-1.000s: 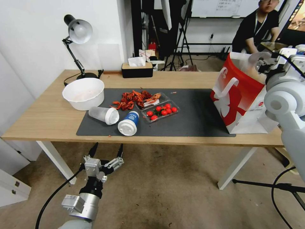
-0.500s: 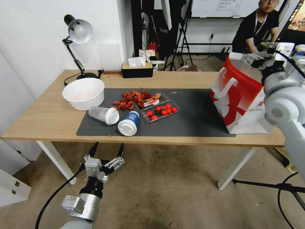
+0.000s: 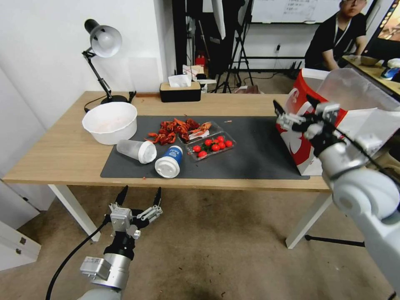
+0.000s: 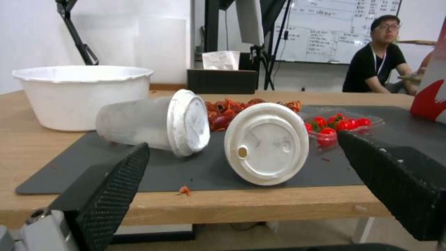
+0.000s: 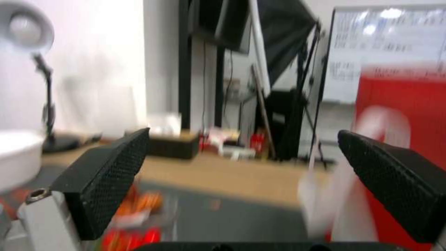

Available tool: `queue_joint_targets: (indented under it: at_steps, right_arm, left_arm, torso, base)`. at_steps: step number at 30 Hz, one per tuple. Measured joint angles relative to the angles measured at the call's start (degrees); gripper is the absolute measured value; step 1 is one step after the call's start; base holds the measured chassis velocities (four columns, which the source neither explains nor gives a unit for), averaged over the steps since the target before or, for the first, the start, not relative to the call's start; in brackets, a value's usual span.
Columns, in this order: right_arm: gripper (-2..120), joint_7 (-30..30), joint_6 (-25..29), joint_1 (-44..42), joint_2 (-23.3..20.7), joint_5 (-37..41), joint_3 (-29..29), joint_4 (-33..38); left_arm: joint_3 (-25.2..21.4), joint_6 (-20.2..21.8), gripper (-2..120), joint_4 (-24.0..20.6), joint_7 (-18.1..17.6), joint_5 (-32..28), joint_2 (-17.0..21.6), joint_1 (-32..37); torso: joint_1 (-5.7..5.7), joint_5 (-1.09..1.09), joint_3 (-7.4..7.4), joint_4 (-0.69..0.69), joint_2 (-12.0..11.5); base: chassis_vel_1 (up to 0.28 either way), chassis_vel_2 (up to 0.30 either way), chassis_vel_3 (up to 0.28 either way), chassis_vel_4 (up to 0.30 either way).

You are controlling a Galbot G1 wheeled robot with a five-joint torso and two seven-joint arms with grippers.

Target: Pick up the trash from the table and place it into the takeout bag.

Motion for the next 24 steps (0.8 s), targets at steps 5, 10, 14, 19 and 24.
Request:
queue_joint_targets:
  at_steps: [5, 10, 14, 19, 24]
  right_arm:
    - [100, -3.6, 5.3, -9.6, 5.2, -3.3, 3.1, 0.6]
    - [100, -6.4, 9.6, -16.4, 9.5, -5.5, 4.9, 0.9]
    - [100, -7.3, 11.6, -19.8, 11.7, -7.0, 5.6, 1.1]
    - [100, -8.2, 13.9, -23.6, 14.0, -8.7, 5.8, 1.0]
    - [100, -9.3, 16.0, -26.3, 15.9, -10.0, 6.0, 0.3]
  left_arm:
    - [-1.2, 0.0, 100, -0.1, 0.6, -0.6, -0.1, -1.0]
    - [-1.4, 0.5, 100, -0.2, 0.7, -1.2, 0.1, -1.6]
    - [-1.1, 0.6, 100, -0.2, 0.8, -1.3, 0.3, -1.7]
    - [-0.5, 0.6, 100, -0.1, 1.2, -1.7, 0.3, -1.8]
    - [0.2, 0.5, 100, 0.0, 1.6, -2.1, 0.2, -2.0]
  torso:
    - [0.00, -0.02, 0.00, -0.01, 0.0]
    - [0.00, -0.03, 0.00, -0.02, 0.0]
    - [0.00, -0.03, 0.00, 0.00, 0.0]
    - [-0.01, -0.03, 0.00, -0.01, 0.0]
    - [-0.01, -0.03, 0.00, 0.00, 0.0]
  base:
    - [0.000, 0.000, 0.000, 0.000]
    - [0.000, 0.000, 0.000, 0.000]
    - [0.000, 0.000, 0.000, 0.000]
    - [0.000, 0.000, 0.000, 0.000]
    - [0.000, 0.000, 0.000, 0.000]
